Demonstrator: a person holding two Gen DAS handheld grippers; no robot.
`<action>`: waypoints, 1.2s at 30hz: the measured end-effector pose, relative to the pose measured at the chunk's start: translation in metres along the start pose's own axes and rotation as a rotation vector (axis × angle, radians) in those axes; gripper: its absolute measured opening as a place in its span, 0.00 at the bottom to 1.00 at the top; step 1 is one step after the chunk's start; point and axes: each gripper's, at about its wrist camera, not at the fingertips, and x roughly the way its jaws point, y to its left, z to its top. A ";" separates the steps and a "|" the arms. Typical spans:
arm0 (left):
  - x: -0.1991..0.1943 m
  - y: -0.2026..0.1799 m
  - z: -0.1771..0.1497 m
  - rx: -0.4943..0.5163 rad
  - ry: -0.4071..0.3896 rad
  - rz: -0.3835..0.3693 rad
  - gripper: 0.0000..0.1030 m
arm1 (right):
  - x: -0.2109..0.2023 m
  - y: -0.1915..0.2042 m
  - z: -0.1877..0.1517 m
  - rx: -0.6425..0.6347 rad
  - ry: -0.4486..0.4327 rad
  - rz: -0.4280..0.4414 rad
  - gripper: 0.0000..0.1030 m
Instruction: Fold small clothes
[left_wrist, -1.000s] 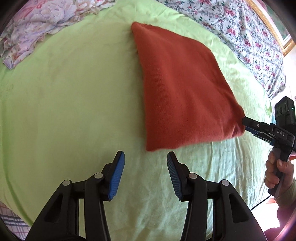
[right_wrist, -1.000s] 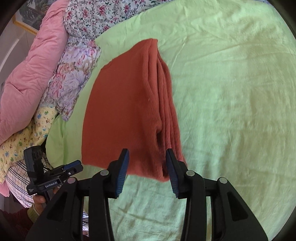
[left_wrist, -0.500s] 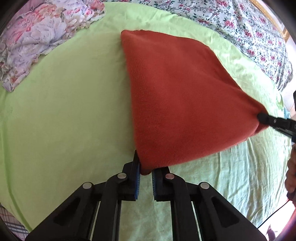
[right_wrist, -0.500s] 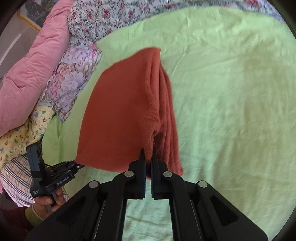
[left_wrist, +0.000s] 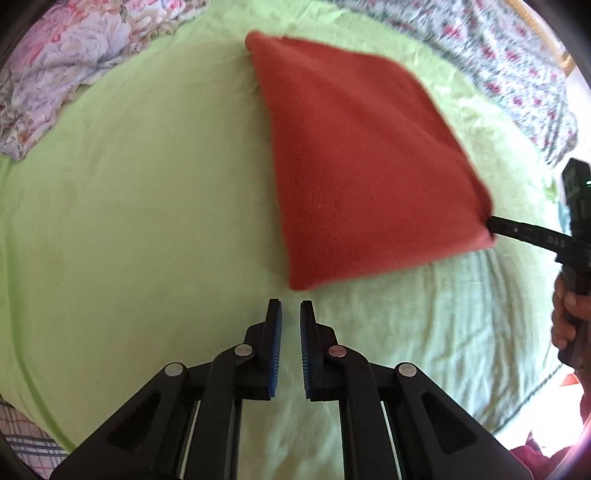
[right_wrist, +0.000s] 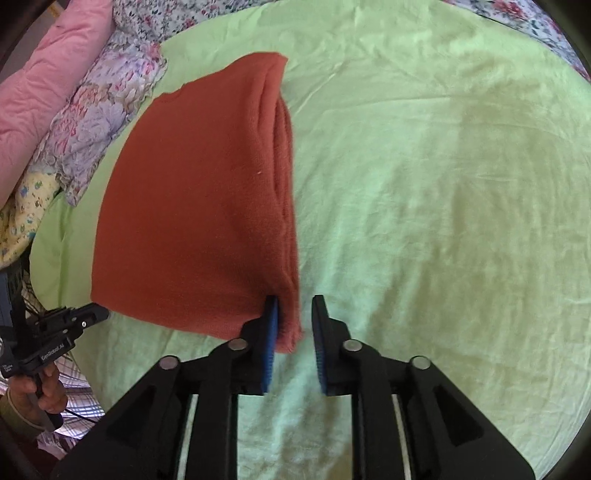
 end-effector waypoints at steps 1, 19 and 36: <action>-0.009 0.000 0.000 0.000 -0.018 -0.024 0.08 | -0.006 -0.001 -0.002 0.013 -0.010 0.005 0.21; 0.044 -0.020 0.032 0.015 0.015 -0.113 0.11 | 0.033 0.004 0.008 0.055 0.011 0.038 0.21; -0.013 -0.018 0.005 -0.017 -0.050 -0.078 0.39 | -0.038 0.031 -0.028 0.041 -0.151 0.118 0.33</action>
